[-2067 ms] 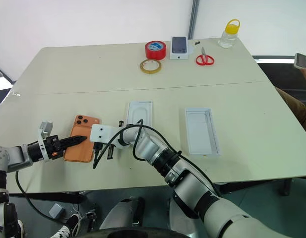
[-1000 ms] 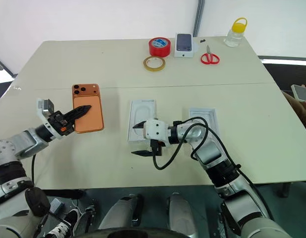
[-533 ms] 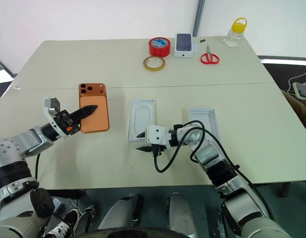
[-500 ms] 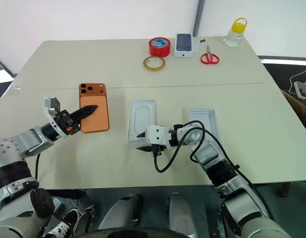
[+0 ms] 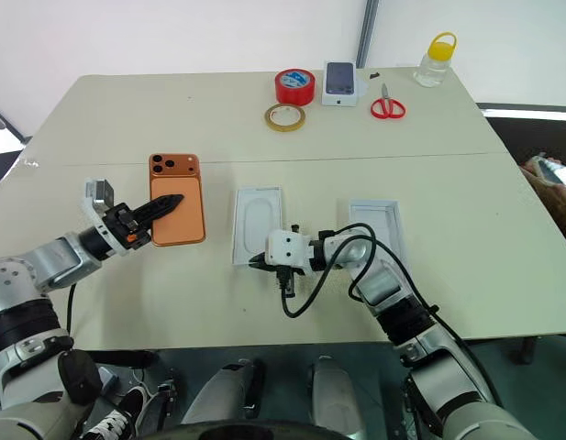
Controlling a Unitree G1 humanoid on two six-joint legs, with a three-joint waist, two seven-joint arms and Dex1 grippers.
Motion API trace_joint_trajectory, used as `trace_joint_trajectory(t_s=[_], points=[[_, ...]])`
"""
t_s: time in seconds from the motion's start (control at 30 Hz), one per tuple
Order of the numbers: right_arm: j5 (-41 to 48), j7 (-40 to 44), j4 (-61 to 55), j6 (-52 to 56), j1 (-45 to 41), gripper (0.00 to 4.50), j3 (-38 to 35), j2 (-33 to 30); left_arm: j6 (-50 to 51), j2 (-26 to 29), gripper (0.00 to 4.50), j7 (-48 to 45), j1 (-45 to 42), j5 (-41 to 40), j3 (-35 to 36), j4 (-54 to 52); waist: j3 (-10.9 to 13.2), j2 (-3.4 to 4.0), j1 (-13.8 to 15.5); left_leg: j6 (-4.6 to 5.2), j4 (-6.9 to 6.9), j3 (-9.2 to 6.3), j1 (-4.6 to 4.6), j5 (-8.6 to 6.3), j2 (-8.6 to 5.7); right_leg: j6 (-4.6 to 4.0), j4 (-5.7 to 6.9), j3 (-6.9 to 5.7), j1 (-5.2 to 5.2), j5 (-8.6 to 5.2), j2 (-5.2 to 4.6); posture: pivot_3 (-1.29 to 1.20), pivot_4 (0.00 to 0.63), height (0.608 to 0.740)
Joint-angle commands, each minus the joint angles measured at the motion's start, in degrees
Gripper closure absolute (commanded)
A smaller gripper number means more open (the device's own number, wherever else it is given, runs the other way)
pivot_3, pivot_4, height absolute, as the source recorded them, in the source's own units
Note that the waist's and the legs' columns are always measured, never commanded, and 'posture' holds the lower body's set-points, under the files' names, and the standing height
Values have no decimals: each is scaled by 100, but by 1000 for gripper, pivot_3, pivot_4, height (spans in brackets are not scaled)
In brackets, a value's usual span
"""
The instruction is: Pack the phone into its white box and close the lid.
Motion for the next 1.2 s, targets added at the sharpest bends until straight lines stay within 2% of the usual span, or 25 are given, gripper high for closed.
trace_joint_trajectory(t_s=[0.03, 0.27, 0.37, 0.5, 0.67, 0.83, 0.93, 1.07, 1.13, 1.17, 1.2], points=[[-168, -407, -395, 380, -178, 4417, 127, 343, -24, -43, 4416, 162, -93, -381, 0, -330, 0, 0, -3, 0, 0, 0, 0, 0, 0, 0, 0, 1, 0, 0, 0, 0, 150, 740], [-411, -641, -449, 715, -202, 4417, 249, 423, -212, -152, 4416, 283, -107, -384, -233, -375, 0, -1, 23, -4, 4, 0, 0, 2, -4, 0, 0, 0, 2, 0, -2, 0, 150, 740], [-227, -496, -600, 800, -88, 3606, 234, 406, -294, -124, 4416, 218, -119, -319, -319, -279, 0, -1, 10, -4, 3, 0, 0, 2, -3, 0, 0, 0, 1, 0, -1, 0, 150, 740], [-150, -413, -792, 739, -59, 1620, 65, 171, -371, -81, 4416, 100, -102, -208, -512, -210, 0, -1, 5, -4, 3, 0, 0, 2, -2, 0, 0, 0, 1, 0, 0, 0, 150, 740], [442, -432, -1082, 1299, -138, 1620, -585, -7, -574, -32, 4416, -107, -214, 125, -854, -22, 0, -1, 9, -1, 3, 0, 0, 1, -2, 0, 0, 0, 2, 0, 0, 0, 150, 740], [500, -471, -705, 1203, -110, 1620, -1049, -484, -757, -134, 4416, -421, -543, 591, -1379, 411, 0, -1, 47, 1, 4, 1, 0, 0, -5, 0, -1, 0, 4, 0, -2, 0, 150, 740], [471, -565, -509, 1065, 14, 1620, -1118, -554, -1025, -235, 4416, -661, -713, 1054, -1799, 703, 0, -1, 66, 2, 4, 3, 0, -1, -5, 0, -2, 0, 5, 0, -3, 0, 150, 740], [427, -657, -585, 1000, 76, 1620, -1069, -540, -1051, -256, 4416, -947, -870, 1255, -1928, 1014, 0, -1, -19, -2, 1, 5, -1, 2, -2, 0, -1, 2, 0, 0, -1, 0, 150, 740], [368, -709, -609, 938, 110, 1554, -1012, -537, -1065, -256, 3506, -1080, -959, 1364, -2013, 1115, 0, -1, -15, -2, 2, 6, -1, 2, 0, 0, 2, 3, -2, 0, 2, 0, 150, 740], [389, -727, -623, 958, 125, 1554, -1013, -515, -1050, -275, 3275, -1105, -1020, 1381, -1990, 1212, 0, -1, -3, -1, 3, 5, -1, 2, 0, 0, 4, 2, -1, 0, 2, 0, 150, 740], [408, -741, -643, 982, 137, 1554, -1009, -494, -1063, -280, 2732, -1134, -1064, 1430, -1991, 1285, 0, -1, 6, -1, 4, 5, -1, 2, 0, 0, 4, 1, 0, 0, 2, 0, 150, 740]])
